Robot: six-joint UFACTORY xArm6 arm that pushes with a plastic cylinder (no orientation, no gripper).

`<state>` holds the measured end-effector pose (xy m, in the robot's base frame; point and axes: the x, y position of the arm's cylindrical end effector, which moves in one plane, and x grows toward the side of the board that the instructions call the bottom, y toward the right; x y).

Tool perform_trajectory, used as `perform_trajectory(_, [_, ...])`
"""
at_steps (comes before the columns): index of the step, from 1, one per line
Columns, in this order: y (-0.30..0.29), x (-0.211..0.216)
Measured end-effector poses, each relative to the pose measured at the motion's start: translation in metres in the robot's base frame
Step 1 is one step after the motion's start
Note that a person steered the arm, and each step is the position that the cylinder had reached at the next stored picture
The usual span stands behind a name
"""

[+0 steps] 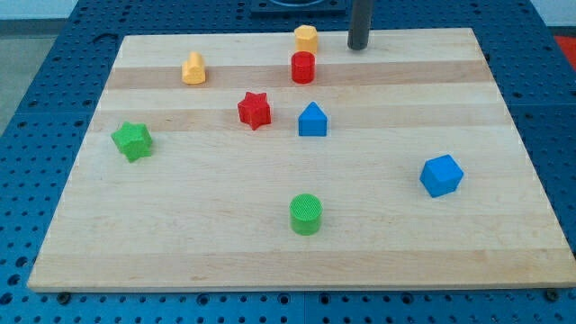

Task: Push the yellow hexagon a bit left

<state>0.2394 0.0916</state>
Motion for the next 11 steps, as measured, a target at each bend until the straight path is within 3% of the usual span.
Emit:
perform_trajectory(3, [-0.045,-0.005])
perform_trajectory(5, [-0.037,-0.031])
perform_trajectory(7, [-0.051,-0.007])
perform_trajectory(10, [-0.058,-0.046])
perform_trajectory(11, [-0.068,-0.041])
